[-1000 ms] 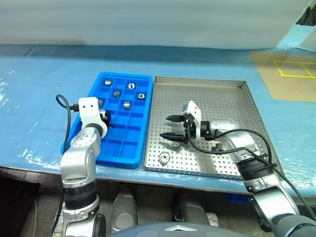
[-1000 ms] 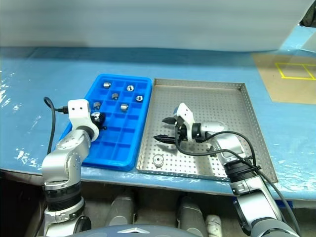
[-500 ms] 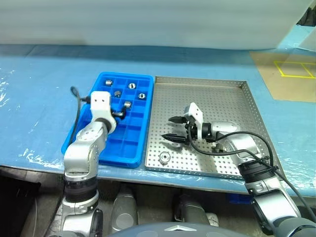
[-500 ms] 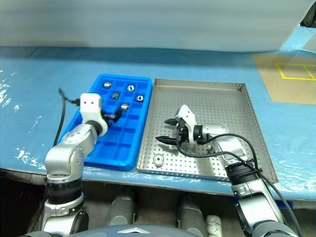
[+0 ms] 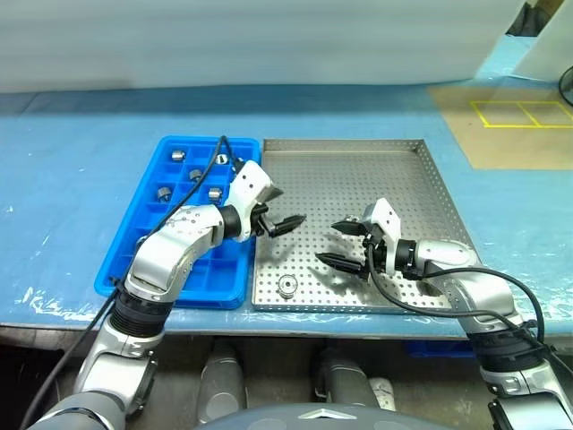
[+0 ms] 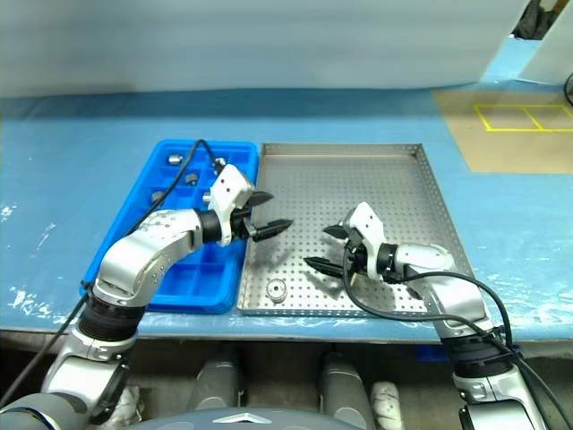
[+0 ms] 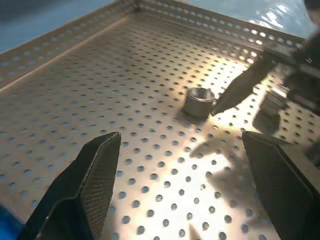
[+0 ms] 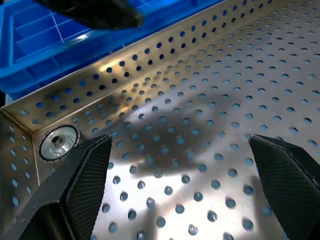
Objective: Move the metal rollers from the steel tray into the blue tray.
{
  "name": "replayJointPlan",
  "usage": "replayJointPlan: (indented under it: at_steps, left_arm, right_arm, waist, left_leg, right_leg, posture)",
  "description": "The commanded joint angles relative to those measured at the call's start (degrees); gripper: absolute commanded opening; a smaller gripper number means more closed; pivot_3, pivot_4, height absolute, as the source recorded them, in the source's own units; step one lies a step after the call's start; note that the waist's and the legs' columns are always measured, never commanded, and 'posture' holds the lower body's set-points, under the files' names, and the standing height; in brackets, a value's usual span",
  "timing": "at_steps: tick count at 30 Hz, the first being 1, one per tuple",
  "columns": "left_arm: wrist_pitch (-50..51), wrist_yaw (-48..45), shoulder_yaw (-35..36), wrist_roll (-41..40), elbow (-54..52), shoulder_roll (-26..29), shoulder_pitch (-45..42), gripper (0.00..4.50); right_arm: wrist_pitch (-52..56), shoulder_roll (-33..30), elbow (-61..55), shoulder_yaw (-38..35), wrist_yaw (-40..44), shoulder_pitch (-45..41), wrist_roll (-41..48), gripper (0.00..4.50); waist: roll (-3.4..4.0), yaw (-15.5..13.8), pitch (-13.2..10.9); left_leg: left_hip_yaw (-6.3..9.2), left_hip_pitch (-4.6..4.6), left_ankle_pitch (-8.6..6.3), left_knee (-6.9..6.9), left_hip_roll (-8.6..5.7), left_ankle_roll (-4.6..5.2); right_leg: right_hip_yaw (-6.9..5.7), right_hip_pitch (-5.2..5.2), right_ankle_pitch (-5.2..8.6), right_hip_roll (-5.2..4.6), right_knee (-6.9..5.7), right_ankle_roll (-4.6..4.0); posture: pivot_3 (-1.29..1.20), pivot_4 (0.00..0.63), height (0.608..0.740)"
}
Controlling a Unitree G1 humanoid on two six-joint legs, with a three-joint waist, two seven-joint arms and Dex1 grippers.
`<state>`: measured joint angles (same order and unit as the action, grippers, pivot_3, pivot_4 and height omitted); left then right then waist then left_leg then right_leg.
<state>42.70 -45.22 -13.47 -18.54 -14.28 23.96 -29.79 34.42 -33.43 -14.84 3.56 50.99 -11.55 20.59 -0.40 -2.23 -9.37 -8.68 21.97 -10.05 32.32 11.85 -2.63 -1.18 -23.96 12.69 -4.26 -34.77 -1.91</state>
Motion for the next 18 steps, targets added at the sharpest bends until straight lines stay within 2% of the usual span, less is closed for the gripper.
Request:
replayJointPlan:
  at_steps: [1,7,18]
  left_arm:
    - [-2.7,-7.7,-2.4,-1.5,0.4,2.8,-2.3,4.06]
    - [-7.5,-18.9,-7.9,1.8,5.0,9.8,-5.3,4.06]
    - [-13.0,-24.6,-12.4,5.5,4.3,11.8,-3.7,4.06]
  right_arm:
    - [0.8,-0.9,-4.4,-2.4,-1.6,1.8,1.6,4.5]
    - [2.2,-1.2,-7.9,-3.8,-3.9,5.4,2.4,4.5]
    - [2.9,-3.0,-8.6,-3.4,-4.4,6.1,3.1,4.5]
  waist:
    - [0.01,0.6,0.0]
    - [0.06,1.9,0.0]
    - [0.07,2.6,0.0]
  left_leg:
    - [-0.03,-0.01,0.02,0.0,0.0,-0.03]
    - [-0.08,-0.1,0.02,-0.04,-0.01,-0.03]
    - [-0.09,-0.26,0.01,-0.04,-0.01,-0.02]
  right_leg:
    - [0.04,0.0,0.0,0.0,0.0,0.0]
    - [0.12,0.01,0.0,0.04,-0.01,0.0]
    - [0.13,0.22,0.0,0.03,0.0,-0.01]
  posture:
    - [-0.25,0.15,0.74]
    - [-0.29,0.15,0.74]
    - [-0.28,0.15,0.74]
